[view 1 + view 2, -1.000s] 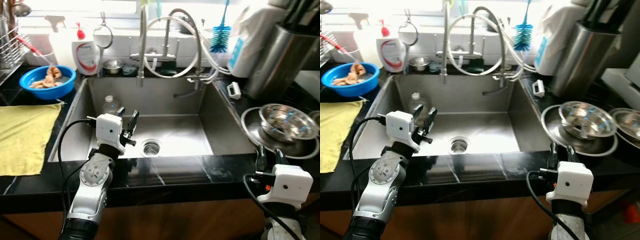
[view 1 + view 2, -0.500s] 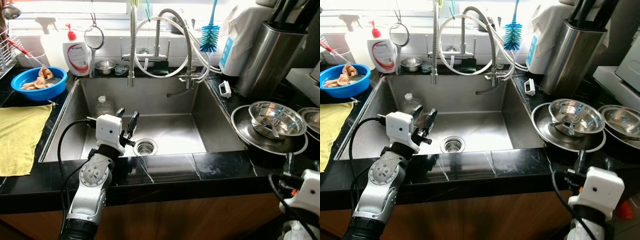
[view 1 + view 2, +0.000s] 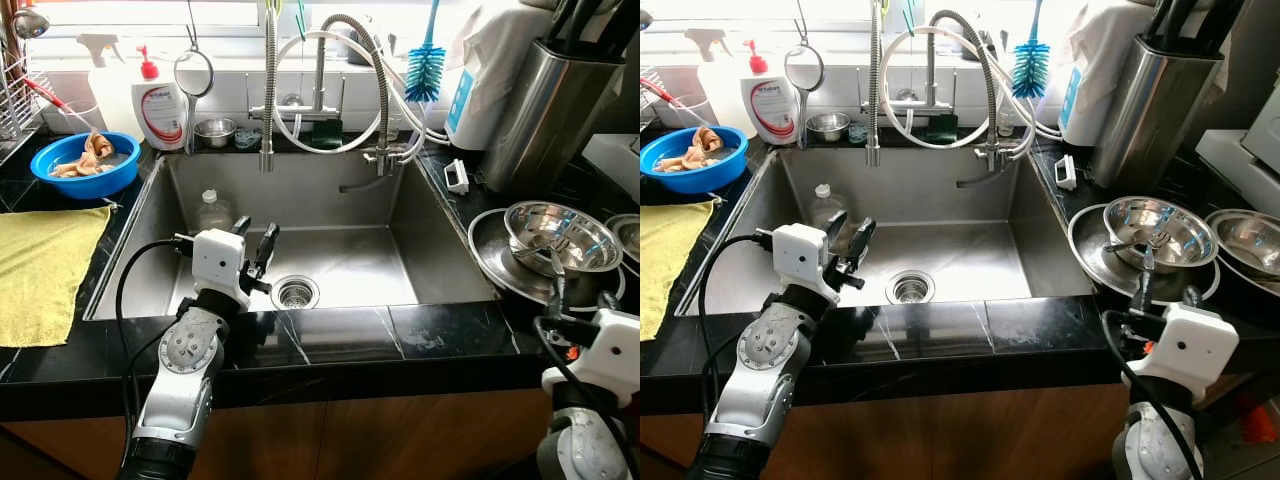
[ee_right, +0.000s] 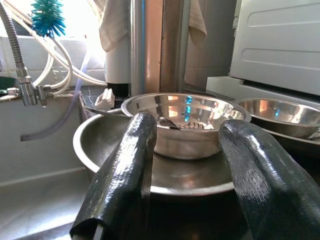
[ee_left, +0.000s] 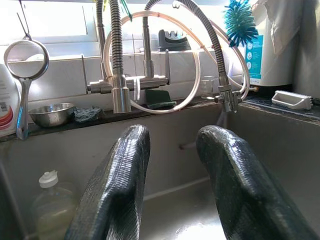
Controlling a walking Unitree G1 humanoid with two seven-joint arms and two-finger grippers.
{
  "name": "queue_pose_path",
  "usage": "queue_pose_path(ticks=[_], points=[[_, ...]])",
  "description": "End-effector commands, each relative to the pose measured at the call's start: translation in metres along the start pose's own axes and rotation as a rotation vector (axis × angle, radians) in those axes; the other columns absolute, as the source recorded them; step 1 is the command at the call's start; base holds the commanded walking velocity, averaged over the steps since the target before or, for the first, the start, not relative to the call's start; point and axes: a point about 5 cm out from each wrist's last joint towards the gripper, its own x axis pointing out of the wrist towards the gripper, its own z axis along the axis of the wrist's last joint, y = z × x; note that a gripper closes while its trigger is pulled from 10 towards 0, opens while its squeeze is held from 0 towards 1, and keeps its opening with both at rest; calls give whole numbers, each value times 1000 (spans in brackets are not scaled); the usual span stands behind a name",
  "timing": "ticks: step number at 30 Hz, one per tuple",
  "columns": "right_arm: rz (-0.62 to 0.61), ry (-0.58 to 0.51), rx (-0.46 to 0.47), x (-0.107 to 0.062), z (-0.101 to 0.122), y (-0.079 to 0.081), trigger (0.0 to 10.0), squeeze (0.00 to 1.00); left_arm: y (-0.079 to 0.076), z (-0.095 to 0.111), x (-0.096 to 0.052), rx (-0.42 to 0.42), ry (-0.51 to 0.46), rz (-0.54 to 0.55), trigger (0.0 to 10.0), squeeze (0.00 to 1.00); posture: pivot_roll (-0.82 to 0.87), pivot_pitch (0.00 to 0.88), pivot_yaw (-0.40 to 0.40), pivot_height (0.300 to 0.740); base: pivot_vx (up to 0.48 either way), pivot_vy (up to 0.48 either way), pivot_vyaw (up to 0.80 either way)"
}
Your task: Kitchen organization
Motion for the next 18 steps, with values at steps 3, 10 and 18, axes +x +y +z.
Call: queue_pose_path(ticks=[3,10,18], points=[[8,7,5,4,-1,0,10000,0,-2,1,1,9,-1,-16,10000,0,-8,0,-39,719,0,0,0],[-27,9,-21,7,-3,-5,10000,0,-3,-1,-1,14,9,-19,10000,0,-1,0,-39,719,0,0,0],[-47,25,-46,11,-6,-8,10000,0,-4,-2,0,14,10,-28,10000,0,3,0,-41,719,0,0,0]])
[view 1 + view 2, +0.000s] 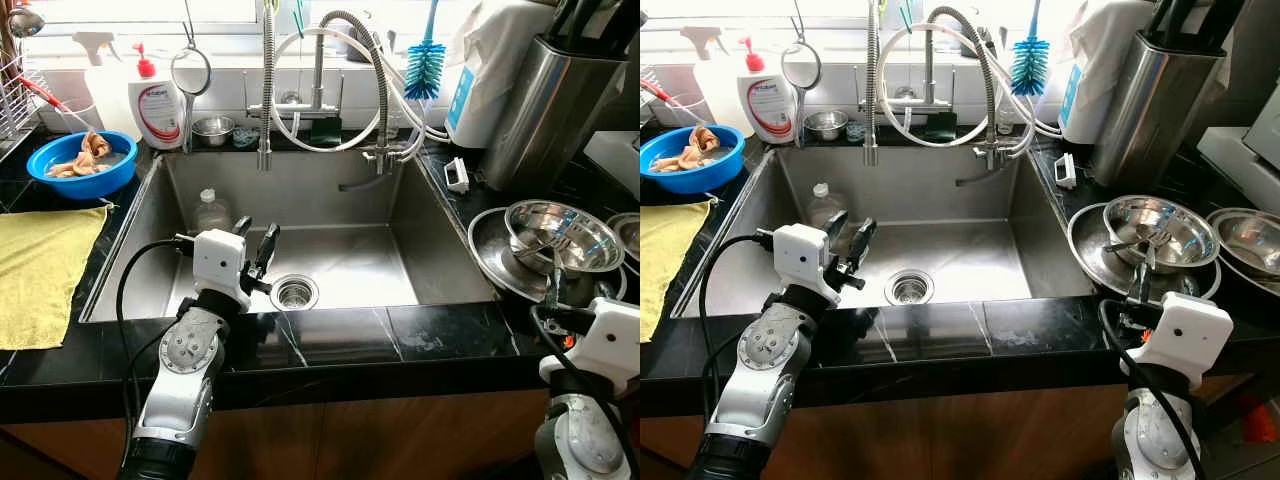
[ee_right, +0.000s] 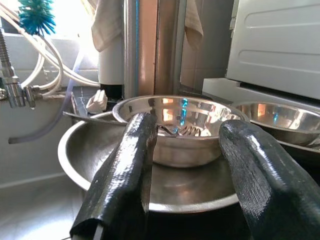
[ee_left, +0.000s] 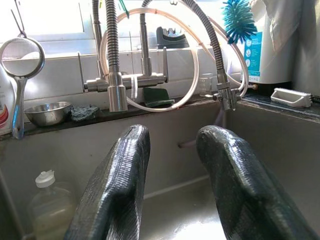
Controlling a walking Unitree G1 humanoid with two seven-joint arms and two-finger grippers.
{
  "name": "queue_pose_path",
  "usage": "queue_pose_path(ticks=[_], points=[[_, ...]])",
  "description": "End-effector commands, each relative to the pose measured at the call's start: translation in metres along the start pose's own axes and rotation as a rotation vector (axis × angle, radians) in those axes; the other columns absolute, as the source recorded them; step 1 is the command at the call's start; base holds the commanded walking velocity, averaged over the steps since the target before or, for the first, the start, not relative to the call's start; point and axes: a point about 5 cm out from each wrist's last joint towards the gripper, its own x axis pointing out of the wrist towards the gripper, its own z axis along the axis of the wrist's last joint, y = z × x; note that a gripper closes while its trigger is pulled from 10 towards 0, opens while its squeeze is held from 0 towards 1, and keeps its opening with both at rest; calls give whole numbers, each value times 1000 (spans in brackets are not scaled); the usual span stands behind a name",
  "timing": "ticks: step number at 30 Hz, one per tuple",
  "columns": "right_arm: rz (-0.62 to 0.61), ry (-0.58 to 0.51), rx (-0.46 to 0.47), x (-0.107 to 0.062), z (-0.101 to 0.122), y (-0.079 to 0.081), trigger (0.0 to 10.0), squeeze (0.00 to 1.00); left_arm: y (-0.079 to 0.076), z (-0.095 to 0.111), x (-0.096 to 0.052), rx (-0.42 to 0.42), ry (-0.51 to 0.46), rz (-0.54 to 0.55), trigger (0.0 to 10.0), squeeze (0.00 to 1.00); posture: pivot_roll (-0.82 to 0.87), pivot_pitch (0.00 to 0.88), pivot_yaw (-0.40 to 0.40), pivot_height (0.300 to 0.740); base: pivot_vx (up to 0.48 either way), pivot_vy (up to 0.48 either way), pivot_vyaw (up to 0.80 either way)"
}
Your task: Kitchen organization
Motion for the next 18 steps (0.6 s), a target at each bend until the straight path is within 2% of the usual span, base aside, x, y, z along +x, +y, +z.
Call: queue_pose_path(ticks=[1,2,3,6,7,8,9,10,11,18], points=[[-20,25,-16,2,-4,-4,9412,0,-4,-2,0,13,9,-23,10000,0,4,0,-42,719,0,0,0],[-21,25,-14,2,-4,-4,1608,0,-4,-2,-1,13,10,-25,10000,0,4,0,-42,719,0,0,0],[-22,21,-6,2,-4,-4,0,0,-4,-2,-1,12,11,-27,10000,0,3,0,-42,719,0,0,0],[-23,20,-4,2,-4,-5,0,0,-4,-3,-1,12,15,-28,10000,0,2,0,-41,719,0,0,0],[-23,20,-7,2,-4,-5,745,0,-4,-3,-1,13,17,-30,10000,0,3,0,-42,719,0,0,0],[-23,21,-7,2,-4,-5,745,0,-5,-3,-1,13,17,-31,10000,0,3,0,-42,719,0,0,0],[-23,21,-7,2,-4,-5,1882,0,-5,-3,-1,13,17,-32,10000,0,3,0,-42,719,0,0,0],[-24,21,-6,2,-4,-5,5725,0,-5,-3,-1,14,18,-34,10000,0,3,0,-42,719,0,0,0],[-24,22,-8,2,-4,-5,10000,0,-5,-3,-1,16,18,-35,10000,0,3,0,-42,719,0,0,0],[-32,25,-5,3,-4,-6,10000,0,-6,-4,-2,20,22,-38,10000,0,4,0,-44,719,0,0,0]])
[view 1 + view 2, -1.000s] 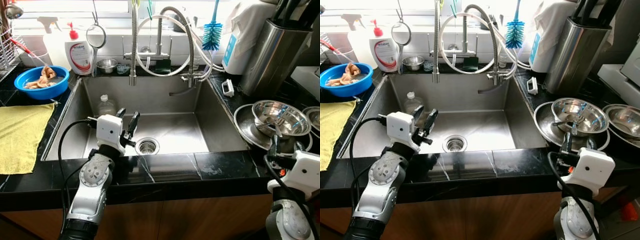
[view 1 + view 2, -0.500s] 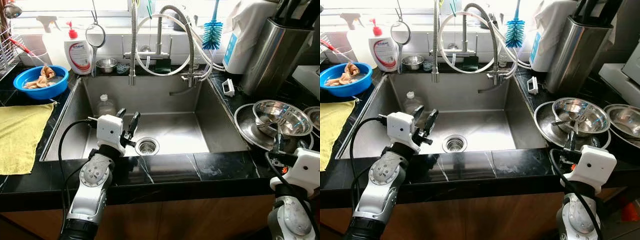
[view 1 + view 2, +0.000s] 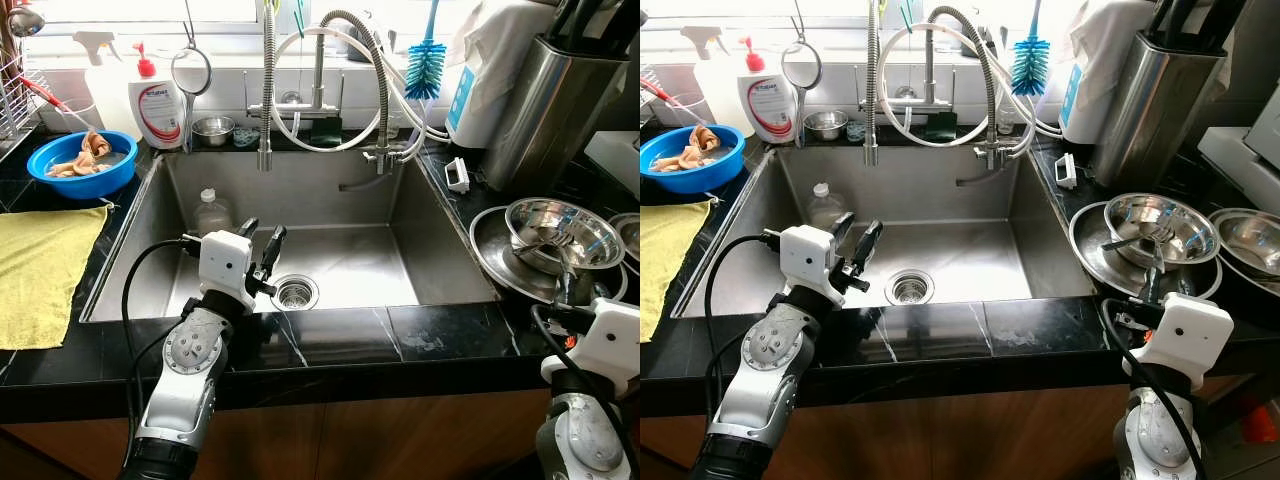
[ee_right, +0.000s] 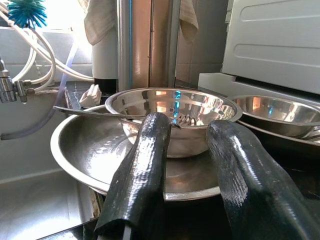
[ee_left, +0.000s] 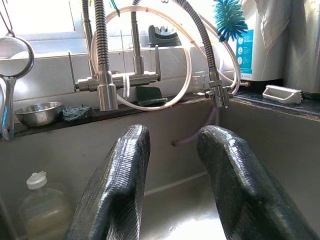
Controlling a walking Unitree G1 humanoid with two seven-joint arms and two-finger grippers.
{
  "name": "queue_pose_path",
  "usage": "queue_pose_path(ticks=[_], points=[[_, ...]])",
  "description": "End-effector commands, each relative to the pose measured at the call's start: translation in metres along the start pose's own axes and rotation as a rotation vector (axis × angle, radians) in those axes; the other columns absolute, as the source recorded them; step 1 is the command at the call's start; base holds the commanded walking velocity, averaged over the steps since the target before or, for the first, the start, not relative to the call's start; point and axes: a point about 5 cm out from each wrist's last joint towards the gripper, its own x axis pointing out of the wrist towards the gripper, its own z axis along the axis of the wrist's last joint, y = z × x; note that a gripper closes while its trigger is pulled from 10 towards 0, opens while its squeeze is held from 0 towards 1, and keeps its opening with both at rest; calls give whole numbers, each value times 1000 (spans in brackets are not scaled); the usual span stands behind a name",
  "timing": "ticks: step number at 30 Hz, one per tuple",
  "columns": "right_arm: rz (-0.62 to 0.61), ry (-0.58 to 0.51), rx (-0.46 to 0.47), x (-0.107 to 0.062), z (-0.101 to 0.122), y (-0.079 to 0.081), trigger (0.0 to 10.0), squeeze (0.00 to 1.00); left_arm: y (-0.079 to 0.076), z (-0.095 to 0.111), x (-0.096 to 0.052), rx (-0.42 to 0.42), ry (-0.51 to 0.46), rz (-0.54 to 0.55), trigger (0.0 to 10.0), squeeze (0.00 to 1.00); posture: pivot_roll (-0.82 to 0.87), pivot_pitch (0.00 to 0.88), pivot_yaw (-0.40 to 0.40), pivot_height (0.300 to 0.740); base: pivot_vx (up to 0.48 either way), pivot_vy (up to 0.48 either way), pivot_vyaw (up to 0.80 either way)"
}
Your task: Kitchen organization
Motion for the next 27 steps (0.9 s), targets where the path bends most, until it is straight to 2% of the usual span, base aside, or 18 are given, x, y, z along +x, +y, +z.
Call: queue_pose_path(ticks=[1,4,5,6,7,9,10,12,13,20,27], points=[[-15,10,-2,3,-1,-4,10000,0,-1,-3,-1,19,16,-11,10000,0,3,0,-44,719,0,0,0],[29,1,33,3,2,2,10000,0,-1,-3,-2,22,18,-9,10000,0,3,0,-45,719,0,0,0],[41,2,30,3,2,3,10000,859,-1,-3,-2,22,19,-9,10000,0,3,0,-45,719,0,0,0],[49,3,27,2,2,5,10000,859,-1,-4,-2,22,19,-8,10000,0,3,0,-45,719,0,0,0],[53,2,30,2,2,5,10000,1000,-1,-4,-2,22,20,-8,10000,0,3,0,-46,719,0,0,0],[45,3,27,1,2,5,10000,1000,-1,-4,-2,21,20,-8,10000,0,3,0,-46,719,0,0,0],[36,3,25,1,1,4,10000,655,-1,-4,-2,19,21,-8,10000,0,3,0,-46,719,0,0,0],[36,3,24,1,1,4,10000,655,-1,-4,-2,19,22,-8,10000,0,3,0,-46,719,0,0,0],[34,5,12,1,1,3,10000,0,-2,-5,-2,18,24,-10,10000,0,2,0,-46,719,0,0,0],[0,13,6,1,-1,-1,10000,0,-2,-5,-2,17,29,-13,10000,0,3,0,-47,719,0,0,0],[30,92,-17,0,-13,3,10000,0,-1,-6,-3,19,35,-13,10000,0,4,0,-44,719,0,0,0]])
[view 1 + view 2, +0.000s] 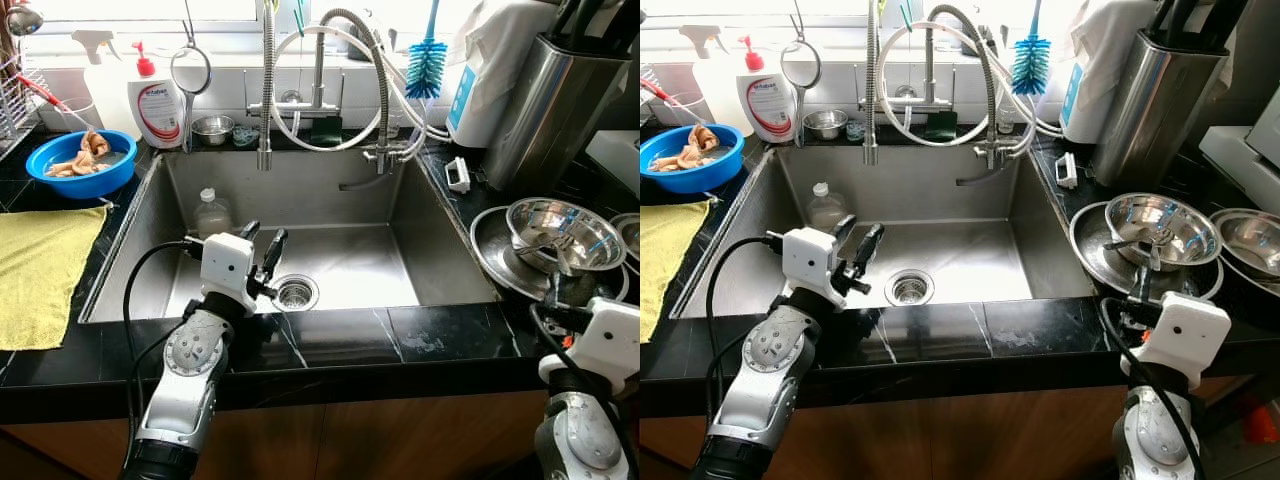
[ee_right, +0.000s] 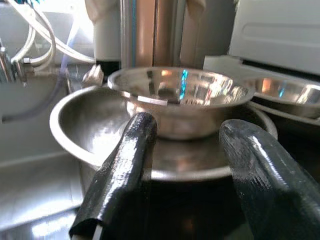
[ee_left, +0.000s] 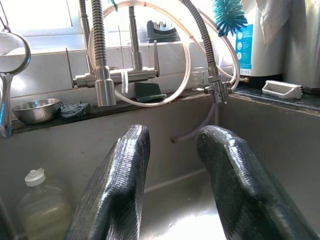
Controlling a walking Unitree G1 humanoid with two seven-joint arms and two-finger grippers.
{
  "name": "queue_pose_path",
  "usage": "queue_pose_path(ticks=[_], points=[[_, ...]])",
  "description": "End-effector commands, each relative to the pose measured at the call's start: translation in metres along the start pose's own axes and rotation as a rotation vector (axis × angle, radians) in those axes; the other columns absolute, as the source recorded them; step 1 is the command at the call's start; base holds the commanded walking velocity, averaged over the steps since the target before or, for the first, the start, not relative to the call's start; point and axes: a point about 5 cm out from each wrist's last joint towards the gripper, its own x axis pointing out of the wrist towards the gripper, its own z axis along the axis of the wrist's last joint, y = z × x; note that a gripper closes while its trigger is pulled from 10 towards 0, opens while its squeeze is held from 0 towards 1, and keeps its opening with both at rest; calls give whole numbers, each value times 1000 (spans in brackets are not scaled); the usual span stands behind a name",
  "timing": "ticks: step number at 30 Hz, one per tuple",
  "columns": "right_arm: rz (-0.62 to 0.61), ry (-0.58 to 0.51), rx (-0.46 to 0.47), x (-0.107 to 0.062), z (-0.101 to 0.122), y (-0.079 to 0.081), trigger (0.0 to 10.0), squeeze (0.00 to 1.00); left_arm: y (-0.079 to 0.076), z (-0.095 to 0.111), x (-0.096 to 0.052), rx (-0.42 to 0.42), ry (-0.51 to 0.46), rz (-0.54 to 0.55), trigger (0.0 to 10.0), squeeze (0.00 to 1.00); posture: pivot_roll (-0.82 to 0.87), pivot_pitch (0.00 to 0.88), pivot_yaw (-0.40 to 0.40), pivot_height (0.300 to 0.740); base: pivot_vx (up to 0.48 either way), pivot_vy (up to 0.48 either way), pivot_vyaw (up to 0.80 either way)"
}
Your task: Kitchen organization
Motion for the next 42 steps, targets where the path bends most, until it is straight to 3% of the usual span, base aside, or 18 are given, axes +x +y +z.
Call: queue_pose_path(ticks=[1,17,40,41,42], points=[[10,21,-6,0,-3,1,10000,0,-1,-5,-2,14,27,-8,10000,0,3,0,-44,719,0,0,0],[-38,-57,-4,4,9,-3,10000,0,-3,-6,-5,12,27,-21,10000,0,13,0,-47,719,0,0,0],[-44,-83,-4,11,15,-5,10000,0,-3,-4,-3,11,18,-7,10000,0,11,0,-51,719,0,0,0],[-44,-85,-3,11,15,-5,7490,0,-3,-3,-2,12,17,-6,10000,0,13,0,-52,719,0,0,0],[-45,-86,-2,12,15,-5,7490,0,-2,-3,-2,13,15,-5,10000,0,15,0,-52,719,0,0,0]])
